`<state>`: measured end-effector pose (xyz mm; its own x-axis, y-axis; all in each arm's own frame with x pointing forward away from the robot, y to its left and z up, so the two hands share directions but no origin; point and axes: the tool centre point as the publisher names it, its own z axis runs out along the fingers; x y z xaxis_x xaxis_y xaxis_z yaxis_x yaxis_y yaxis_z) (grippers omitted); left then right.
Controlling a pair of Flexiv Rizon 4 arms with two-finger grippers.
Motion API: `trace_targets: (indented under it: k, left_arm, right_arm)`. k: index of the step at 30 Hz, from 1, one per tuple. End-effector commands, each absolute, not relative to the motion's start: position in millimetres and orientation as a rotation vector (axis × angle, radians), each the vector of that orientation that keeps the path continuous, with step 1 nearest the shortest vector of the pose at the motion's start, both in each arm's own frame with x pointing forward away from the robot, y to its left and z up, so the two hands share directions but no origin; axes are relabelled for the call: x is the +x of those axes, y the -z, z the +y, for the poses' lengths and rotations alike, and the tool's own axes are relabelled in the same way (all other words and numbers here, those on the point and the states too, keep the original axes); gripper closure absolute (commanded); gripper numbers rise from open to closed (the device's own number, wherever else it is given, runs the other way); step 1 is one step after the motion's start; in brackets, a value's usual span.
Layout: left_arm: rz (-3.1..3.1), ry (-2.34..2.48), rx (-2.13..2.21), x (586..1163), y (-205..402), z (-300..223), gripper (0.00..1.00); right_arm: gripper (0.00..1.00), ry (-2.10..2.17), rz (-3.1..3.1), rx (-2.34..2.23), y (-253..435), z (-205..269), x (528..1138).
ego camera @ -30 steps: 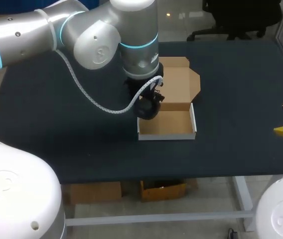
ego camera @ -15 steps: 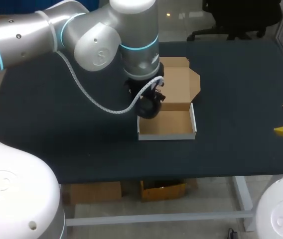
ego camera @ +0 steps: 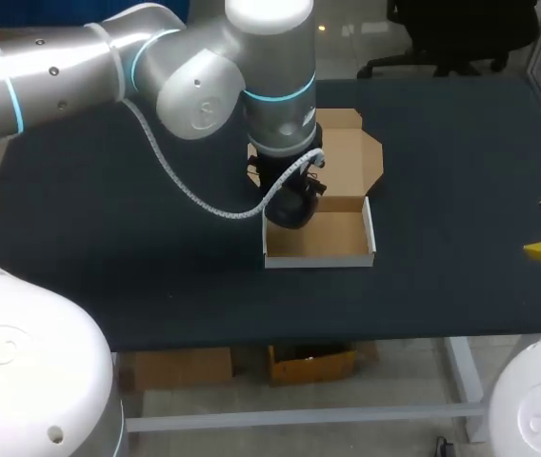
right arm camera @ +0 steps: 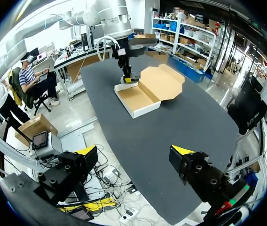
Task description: Assemble the packaging by folding the flat box into shape, placing the metal phone stand inside, and closing the box properly
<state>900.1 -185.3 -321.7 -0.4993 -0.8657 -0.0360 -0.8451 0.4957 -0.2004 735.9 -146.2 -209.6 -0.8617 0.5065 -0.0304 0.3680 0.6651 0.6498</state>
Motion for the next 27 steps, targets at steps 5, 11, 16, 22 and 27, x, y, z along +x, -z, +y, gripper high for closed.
trace_targets:
  k: [5,11,16,22,27]
  left_arm:
    - [2.586,0.233,-1.501,896.1,329.3,-200.4,1.0]
    - [2.573,0.254,-1.485,894.9,334.8,-209.9,1.0]
    - [2.581,0.264,-1.465,895.0,345.0,-214.2,1.0]
    - [2.601,0.245,-1.432,895.6,355.0,-222.7,1.0]
    - [2.621,0.232,-1.409,896.4,361.5,-229.5,1.0]
  right_arm:
    - [0.0,-0.98,2.67,0.708,209.0,-147.0,735.2]
    - [0.0,-0.98,2.67,0.708,209.0,-147.0,735.2]
    - [0.0,-0.98,2.67,0.708,209.0,-147.0,735.2]
    - [0.0,-0.98,2.67,0.708,209.0,-147.0,735.2]
    - [0.0,-0.98,2.67,0.708,209.0,-147.0,735.2]
